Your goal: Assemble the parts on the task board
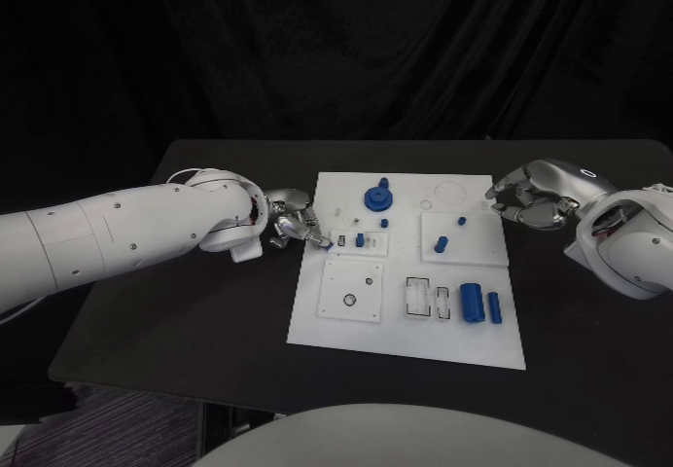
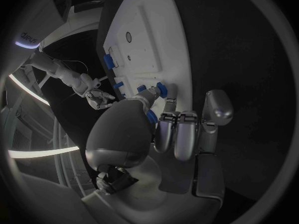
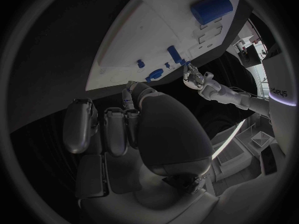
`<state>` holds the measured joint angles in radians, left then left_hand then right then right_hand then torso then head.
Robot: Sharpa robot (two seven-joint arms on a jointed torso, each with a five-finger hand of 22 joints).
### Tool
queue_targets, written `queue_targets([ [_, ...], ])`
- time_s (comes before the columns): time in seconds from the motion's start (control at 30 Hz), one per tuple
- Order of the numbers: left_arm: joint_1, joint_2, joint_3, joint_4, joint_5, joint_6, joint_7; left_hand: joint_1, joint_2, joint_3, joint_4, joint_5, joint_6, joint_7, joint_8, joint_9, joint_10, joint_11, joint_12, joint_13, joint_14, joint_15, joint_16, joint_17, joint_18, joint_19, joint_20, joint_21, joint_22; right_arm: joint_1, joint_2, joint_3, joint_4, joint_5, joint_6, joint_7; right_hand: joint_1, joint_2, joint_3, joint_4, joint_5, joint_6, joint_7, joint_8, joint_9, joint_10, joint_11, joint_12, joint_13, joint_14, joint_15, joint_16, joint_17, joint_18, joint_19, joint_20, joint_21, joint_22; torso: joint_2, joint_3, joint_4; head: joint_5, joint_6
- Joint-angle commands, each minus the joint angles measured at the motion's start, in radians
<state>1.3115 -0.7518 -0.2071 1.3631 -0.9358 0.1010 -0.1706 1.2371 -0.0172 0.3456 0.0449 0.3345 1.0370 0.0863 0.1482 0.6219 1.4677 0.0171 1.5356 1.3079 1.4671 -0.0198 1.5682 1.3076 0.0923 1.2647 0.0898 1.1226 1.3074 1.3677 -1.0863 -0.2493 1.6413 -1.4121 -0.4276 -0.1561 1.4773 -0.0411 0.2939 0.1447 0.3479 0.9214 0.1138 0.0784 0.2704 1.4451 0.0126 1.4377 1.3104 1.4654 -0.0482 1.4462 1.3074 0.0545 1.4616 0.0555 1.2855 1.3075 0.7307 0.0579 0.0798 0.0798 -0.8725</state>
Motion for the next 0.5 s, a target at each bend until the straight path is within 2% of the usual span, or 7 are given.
queue_targets([
  [0.03, -0.008, -0.004, -0.005, 0.006, 0.107, -0.006, -0.029, 0.009, 0.006, 0.036, -0.042, -0.001, 0.005, -0.006, 0.005, 0.002, 0.055, -0.004, -0.005, 0.23, 0.104, -0.005, 0.003, 0.263, 0.012, -0.007, -0.002, -0.003, 0.125, -0.002, -0.001, 0.001, 0.001, -0.002, 0.011, -0.02, 0.003, 0.0, 0.005, -0.002, 0.005, 0.005, -0.003, -0.001, 0.0, -0.004, -0.004, -0.002, 0.104, 0.071, -0.009, -0.005, 0.133, 0.011, -0.002, -0.003, -0.005, 0.174, 0.0, 0.0001, 0.0001, 0.001, 0.0],
  [0.5, -0.008, -0.016, -0.005, 0.025, 0.2, -0.004, -0.034, 0.011, 0.004, 0.04, -0.052, -0.007, 0.013, -0.008, 0.019, 0.01, 0.046, -0.003, -0.013, 0.224, 0.104, -0.004, 0.003, 0.263, 0.014, -0.018, -0.001, -0.016, 0.122, -0.002, -0.001, 0.001, 0.002, -0.002, 0.02, -0.025, 0.005, -0.001, 0.007, -0.006, 0.005, 0.007, -0.005, -0.001, 0.0, -0.003, -0.005, -0.001, 0.105, 0.071, -0.01, -0.005, 0.134, 0.011, -0.003, -0.004, -0.006, 0.174, 0.0, 0.0, 0.0005, 0.0, 0.0],
])
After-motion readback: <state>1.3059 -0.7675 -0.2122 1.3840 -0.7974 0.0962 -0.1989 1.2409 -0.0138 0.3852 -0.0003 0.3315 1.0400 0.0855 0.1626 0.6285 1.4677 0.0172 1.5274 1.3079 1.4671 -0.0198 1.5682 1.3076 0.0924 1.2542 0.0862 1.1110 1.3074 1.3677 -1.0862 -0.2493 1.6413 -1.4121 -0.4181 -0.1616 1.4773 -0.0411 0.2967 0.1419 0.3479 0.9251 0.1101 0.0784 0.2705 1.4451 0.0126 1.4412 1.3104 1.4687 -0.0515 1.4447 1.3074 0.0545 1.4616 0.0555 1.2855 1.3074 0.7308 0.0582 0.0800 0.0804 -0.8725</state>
